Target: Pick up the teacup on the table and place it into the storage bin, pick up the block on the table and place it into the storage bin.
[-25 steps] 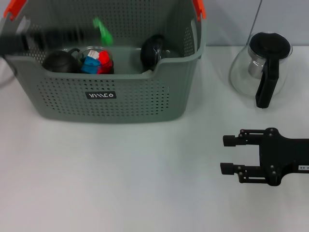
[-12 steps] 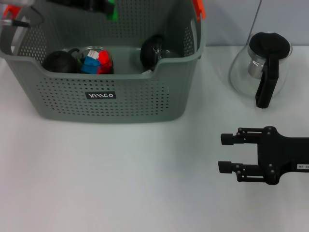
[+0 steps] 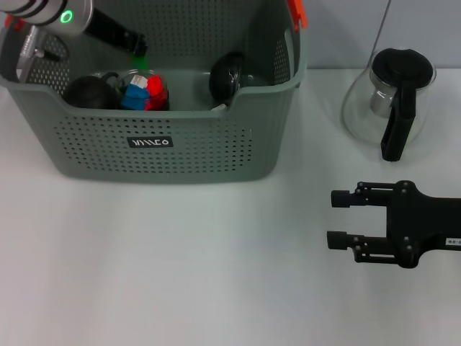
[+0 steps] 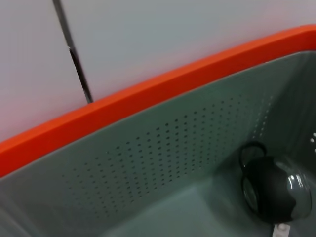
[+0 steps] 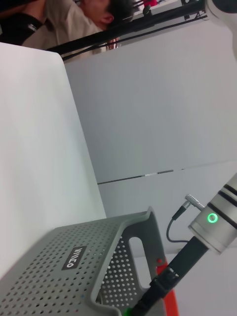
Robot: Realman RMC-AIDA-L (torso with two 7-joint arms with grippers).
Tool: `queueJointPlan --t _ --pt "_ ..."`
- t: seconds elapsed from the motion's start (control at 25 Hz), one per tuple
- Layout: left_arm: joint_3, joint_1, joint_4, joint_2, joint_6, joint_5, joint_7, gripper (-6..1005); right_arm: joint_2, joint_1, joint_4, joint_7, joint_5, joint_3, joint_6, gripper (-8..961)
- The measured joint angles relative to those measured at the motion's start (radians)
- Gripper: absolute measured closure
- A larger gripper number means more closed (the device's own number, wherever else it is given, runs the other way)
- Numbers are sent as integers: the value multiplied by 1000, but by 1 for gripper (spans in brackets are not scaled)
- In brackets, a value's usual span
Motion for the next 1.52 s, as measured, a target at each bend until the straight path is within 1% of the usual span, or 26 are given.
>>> queueJointPlan --t 0.12,0.2,0.24,0.28,0.32,0.36,0.4,0.44,0.48,0.52,0.56,0.6,0.64,0.72,0.76,0.84,0.88,0.96,1.0,1.12,1.16,1.24,1.36,1.52 --pt "-10 7 28 -6 12 -14 -2 798 0 0 0 0 0 9 -6 254" --pt "-34 36 95 -20 14 -50 3 719 2 0 0 0 1 29 -7 254" --pt "-51 76 161 -33 12 -102 20 680 5 -2 1 0 2 42 -8 254" --pt "-63 104 201 -41 10 -147 36 641 10 -4 2 0 3 56 -11 254" --pt "-80 142 248 -49 9 -206 60 601 15 -7 2 0 3 69 -15 254" --pt "-102 189 288 -56 13 -313 114 562 20 -9 2 0 3 79 -23 254" --pt "-120 229 310 -59 22 -408 163 482 23 -12 1 -1 3 85 -31 254" --pt "-137 278 313 -59 45 -541 250 403 26 -14 1 -3 3 89 -40 254" --pt "-152 320 300 -58 77 -679 344 323 28 -18 1 -6 3 90 -46 254" --pt "-165 366 273 -55 123 -836 457 315 29 -20 1 -8 2 91 -49 254" --pt "-186 397 224 -47 189 -973 576 307 30 -21 4 -9 0 91 -49 253" --pt "-226 424 138 -37 299 -1137 734 299 31 -22 7 -10 -2 90 -48 253" --pt "-267 438 58 -30 413 -1257 860 291 32 -22 9 -10 -4 90 -45 252" --pt "-366 438 -84 -11 603 -1385 1014 275 35 -24 13 -16 -4 90 -46 253" --pt "-415 437 -150 -2 685 -1423 1078 267 37 -25 16 -22 -3 90 -47 253" --pt "-464 444 -225 4 792 -1434 1152 251 38 -28 34 -58 -1 90 -42 254" --pt "-469 453 -232 2 810 -1406 1178 243 39 -29 51 -88 -1 90 -33 253" --pt "-471 475 -218 -9 815 -1287 1233 244 39 -29 95 -159 -1 89 -15 252" --pt "-472 483 -207 -12 814 -1196 1248 245 40 -29 118 -188 -1 89 -12 252" --pt "-465 490 -191 -17 816 -973 1260 247 40 -28 173 -267 0 94 5 252" --pt "-457 488 -190 -18 812 -892 1261 247 41 -25 186 -284 0 93 13 252" --pt "-428 479 -198 -22 794 -774 1266 247 41 -11 215 -310 -1 84 37 252" --pt "-359 461 -233 -28 747 -677 1270 247 42 17 254 -335 -8 60 72 253" --pt "-293 441 -309 -28 649 -597 1275 247 46 48 281 -340 -6 18 106 253"
